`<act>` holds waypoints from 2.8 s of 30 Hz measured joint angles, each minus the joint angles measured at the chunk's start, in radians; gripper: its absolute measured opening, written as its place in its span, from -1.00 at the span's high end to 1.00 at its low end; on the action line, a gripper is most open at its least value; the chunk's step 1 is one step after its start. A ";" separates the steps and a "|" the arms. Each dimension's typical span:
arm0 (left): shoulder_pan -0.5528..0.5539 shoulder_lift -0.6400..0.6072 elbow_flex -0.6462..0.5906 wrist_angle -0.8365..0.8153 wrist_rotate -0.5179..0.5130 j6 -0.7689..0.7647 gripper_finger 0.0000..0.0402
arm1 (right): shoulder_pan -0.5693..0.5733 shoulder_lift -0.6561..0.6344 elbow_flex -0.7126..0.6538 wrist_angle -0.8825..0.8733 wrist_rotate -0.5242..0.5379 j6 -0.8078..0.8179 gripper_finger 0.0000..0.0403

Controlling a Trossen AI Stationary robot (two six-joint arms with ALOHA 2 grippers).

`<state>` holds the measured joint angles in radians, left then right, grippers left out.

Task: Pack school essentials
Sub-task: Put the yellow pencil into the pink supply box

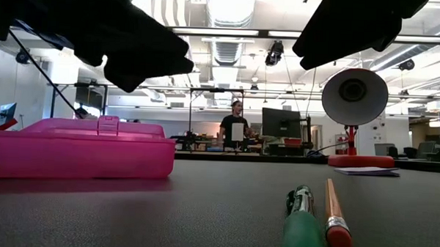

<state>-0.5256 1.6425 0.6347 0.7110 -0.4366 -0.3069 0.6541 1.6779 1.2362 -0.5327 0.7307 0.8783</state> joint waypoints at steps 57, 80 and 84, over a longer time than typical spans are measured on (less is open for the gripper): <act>-0.205 0.007 0.011 0.017 0.013 0.006 0.32 | -0.006 0.136 0.092 -0.085 -0.238 0.667 0.00; -0.205 0.007 0.014 0.034 0.013 0.108 0.32 | -0.007 0.184 0.150 -0.089 -0.315 -0.595 0.00; -0.205 0.007 0.021 0.039 0.013 0.106 0.32 | -0.007 0.184 0.150 -0.091 -0.362 -0.675 0.00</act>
<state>-0.7307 1.6493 0.6557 0.7503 -0.4232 -0.2005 0.6472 1.8618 1.3857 -0.6239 0.3691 0.2033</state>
